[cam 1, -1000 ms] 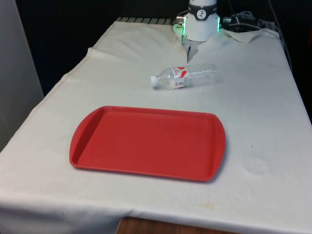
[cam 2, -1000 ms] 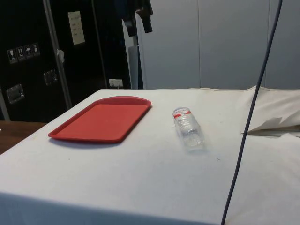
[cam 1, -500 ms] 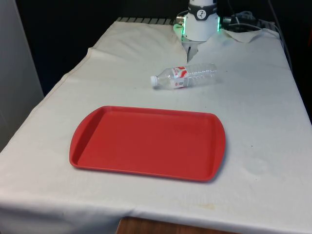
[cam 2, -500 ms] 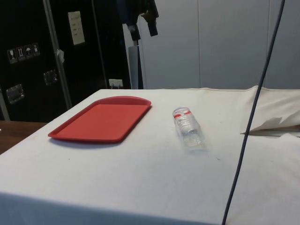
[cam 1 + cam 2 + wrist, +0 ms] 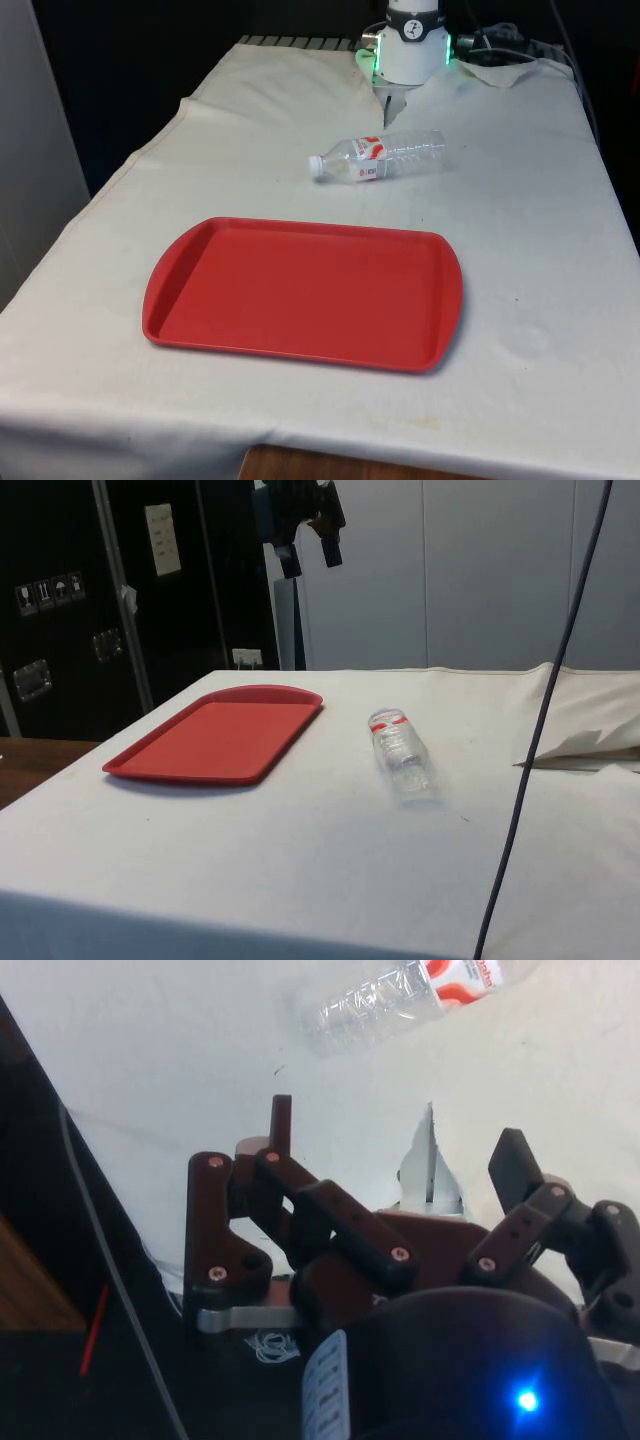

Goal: Place the bottle upright on the tray.

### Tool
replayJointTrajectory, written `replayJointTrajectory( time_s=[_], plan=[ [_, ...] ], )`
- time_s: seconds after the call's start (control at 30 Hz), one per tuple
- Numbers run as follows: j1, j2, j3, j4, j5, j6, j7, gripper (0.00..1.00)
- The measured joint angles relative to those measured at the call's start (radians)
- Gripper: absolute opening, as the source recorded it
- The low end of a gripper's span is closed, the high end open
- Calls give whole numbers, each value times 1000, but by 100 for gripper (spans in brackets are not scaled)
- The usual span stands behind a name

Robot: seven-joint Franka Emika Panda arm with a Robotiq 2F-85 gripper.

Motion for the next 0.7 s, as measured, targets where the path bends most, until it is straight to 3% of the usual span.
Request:
replayJointTrajectory(
  time_s=[0.4, 0.7],
  plan=[
    [0, -5, 10, -38, -3, 65, 43, 100],
    [0, -16, 22, -89, -20, 148, 85, 100]
  ],
)
